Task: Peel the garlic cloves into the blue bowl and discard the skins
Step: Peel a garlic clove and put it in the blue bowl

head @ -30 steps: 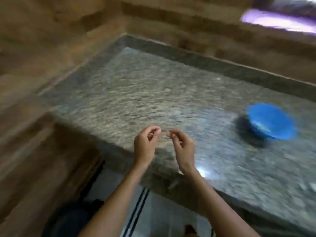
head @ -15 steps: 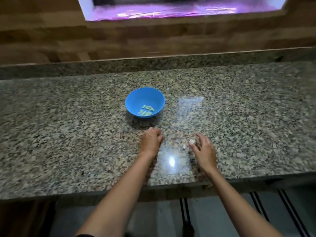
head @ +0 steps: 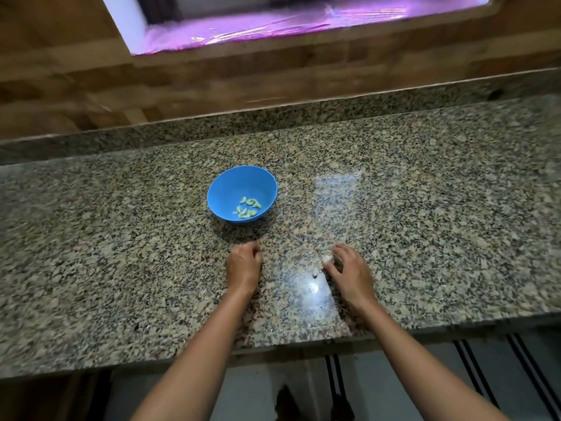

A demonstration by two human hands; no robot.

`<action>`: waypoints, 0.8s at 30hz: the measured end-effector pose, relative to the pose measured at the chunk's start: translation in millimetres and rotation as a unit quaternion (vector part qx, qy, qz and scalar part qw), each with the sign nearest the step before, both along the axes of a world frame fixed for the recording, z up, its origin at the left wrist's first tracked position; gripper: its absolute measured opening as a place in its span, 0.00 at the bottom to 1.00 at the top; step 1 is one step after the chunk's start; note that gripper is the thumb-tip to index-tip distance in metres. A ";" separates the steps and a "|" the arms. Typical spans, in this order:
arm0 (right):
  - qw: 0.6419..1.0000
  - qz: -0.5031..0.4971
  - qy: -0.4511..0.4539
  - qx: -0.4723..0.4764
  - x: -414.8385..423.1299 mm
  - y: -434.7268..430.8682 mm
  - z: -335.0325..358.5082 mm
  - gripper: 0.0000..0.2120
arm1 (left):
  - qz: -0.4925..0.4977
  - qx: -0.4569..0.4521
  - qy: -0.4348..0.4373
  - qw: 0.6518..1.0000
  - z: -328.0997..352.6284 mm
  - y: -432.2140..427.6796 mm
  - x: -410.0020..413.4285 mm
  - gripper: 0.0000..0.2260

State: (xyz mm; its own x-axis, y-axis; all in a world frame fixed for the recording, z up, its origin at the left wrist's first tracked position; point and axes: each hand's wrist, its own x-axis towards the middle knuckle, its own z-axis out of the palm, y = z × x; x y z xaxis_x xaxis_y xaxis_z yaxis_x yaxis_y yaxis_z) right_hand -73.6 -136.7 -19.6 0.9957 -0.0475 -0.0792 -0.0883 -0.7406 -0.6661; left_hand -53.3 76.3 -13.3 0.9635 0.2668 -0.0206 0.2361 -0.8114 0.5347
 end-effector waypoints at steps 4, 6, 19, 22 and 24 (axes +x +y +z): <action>0.999 -0.014 -0.007 0.044 8.1 4.3 -3.6 0.18 | -0.053 -0.082 -0.154 0.983 48.9 -1.5 30.6 0.07; 0.999 -0.033 -0.004 0.042 10.8 6.0 -5.3 0.18 | -0.015 -0.089 -0.189 0.978 67.3 8.6 70.5 0.07; 0.986 -0.165 -0.020 0.025 8.5 -31.5 -18.1 0.20 | -0.238 -0.147 0.096 0.955 26.3 -68.0 6.7 0.12; 0.990 -0.141 -0.014 0.016 6.6 -38.6 -18.7 0.20 | -0.268 -0.028 0.114 0.956 4.9 -81.3 3.2 0.12; 0.992 -0.126 -0.011 0.001 6.6 -40.1 -15.9 0.21 | -0.238 -0.002 0.102 0.966 4.6 -84.4 4.4 0.08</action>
State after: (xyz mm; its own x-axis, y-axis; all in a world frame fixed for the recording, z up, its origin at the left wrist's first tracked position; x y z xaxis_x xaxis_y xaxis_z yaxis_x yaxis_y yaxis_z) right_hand -67.0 -176.8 -35.5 0.9540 -0.2941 -0.0585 -0.2555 -0.6953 -0.6717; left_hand -48.8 -8.1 -8.7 0.9526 -0.2059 -0.2240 -0.0617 -0.8517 0.5205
